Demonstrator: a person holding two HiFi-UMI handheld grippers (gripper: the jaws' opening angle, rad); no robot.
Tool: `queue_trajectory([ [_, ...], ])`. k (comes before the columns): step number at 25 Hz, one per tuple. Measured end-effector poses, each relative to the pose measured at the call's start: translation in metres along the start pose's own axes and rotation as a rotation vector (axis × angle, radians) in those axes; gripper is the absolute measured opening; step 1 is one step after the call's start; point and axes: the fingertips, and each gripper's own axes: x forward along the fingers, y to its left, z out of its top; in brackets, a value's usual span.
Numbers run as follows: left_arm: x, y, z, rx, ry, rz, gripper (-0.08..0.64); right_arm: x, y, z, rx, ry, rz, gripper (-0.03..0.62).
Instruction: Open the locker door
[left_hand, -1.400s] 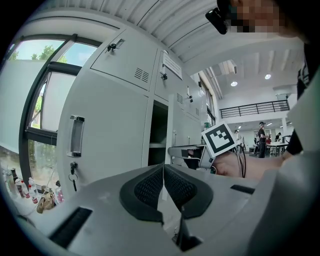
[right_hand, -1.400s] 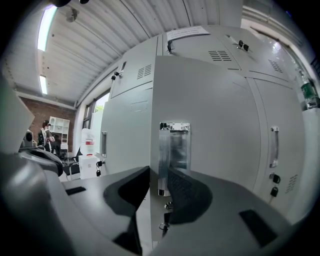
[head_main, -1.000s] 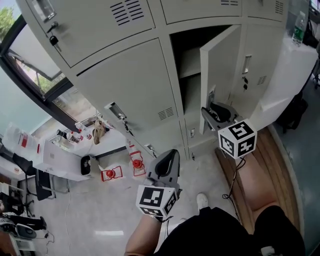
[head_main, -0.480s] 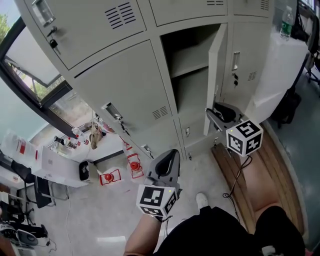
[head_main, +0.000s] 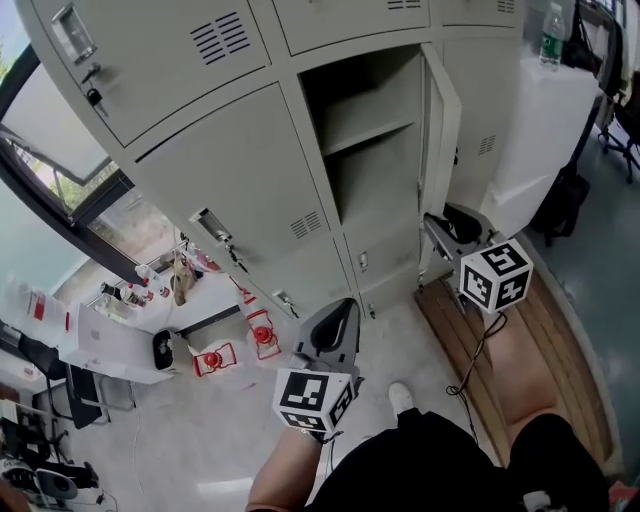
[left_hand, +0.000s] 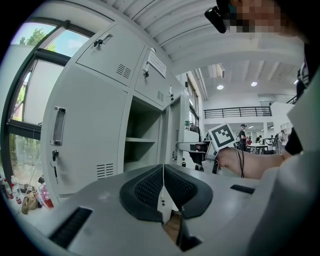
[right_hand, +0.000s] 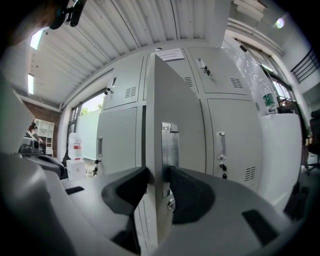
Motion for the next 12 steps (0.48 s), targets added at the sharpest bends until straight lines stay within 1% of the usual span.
queue_trajectory([
  [12, 0.034, -0.034, 0.01, 0.012, -0.021, -0.094, 0.02, -0.025, -0.028, -0.002, -0.029, 0.024, -0.148, 0.192],
])
